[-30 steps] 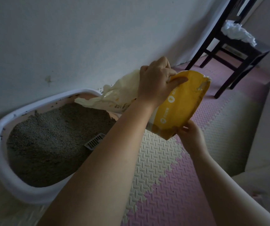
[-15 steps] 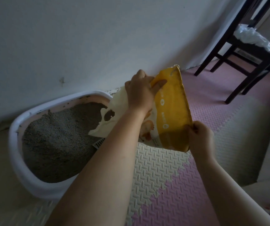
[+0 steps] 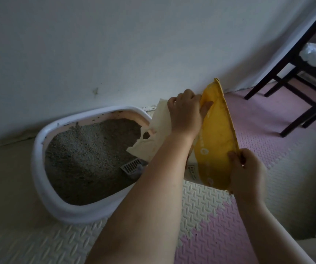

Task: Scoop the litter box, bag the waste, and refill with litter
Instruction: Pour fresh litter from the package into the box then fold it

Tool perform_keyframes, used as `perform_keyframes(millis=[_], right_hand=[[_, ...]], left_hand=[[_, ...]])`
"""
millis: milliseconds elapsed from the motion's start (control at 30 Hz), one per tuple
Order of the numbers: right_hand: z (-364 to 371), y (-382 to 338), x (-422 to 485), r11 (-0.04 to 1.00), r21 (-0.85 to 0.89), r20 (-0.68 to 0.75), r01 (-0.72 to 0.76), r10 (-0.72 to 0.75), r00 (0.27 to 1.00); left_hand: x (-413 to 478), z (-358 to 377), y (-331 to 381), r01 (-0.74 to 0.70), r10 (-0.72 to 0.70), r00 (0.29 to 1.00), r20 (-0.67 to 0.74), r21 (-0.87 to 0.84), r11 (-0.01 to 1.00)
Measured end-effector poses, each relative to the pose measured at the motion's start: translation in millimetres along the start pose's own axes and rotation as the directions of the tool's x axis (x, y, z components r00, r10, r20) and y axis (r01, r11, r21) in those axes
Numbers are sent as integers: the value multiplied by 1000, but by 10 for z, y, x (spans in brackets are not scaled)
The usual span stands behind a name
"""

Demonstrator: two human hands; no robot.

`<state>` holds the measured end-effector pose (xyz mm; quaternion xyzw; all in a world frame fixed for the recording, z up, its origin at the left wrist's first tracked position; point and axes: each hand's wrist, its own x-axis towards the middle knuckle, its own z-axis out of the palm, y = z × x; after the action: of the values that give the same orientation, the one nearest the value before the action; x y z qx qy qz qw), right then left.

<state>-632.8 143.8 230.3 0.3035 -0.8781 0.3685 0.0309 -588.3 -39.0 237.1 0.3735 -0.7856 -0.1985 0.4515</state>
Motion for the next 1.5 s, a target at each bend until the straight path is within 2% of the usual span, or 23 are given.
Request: perform_keyframes(millis=[100, 267, 567, 767, 1067, 1500], right_hand=[[3, -110, -33, 1000, 9, -35, 29, -29, 999], [18, -200, -42, 999, -16, -53, 42, -43, 998], [20, -395, -73, 992, 88, -133, 94, -82, 988], [66, -426, -90, 990, 96, -121, 101, -90, 989], [154, -546, -67, 986, 65, -131, 152, -142, 981], [134, -705, -25, 978, 93, -163, 188, -171, 972]], left_hand=[[-15, 18, -24, 51, -51, 999, 11, 58, 997], [-41, 3, -147, 142, -143, 988, 54, 26, 990], [30, -46, -141, 151, -149, 988, 38, -49, 987], [12, 9, -145, 173, -171, 983, 73, -21, 985], [45, -75, -288, 242, -242, 970, 6, -47, 969], [67, -165, -325, 271, -270, 963, 17, -41, 962]])
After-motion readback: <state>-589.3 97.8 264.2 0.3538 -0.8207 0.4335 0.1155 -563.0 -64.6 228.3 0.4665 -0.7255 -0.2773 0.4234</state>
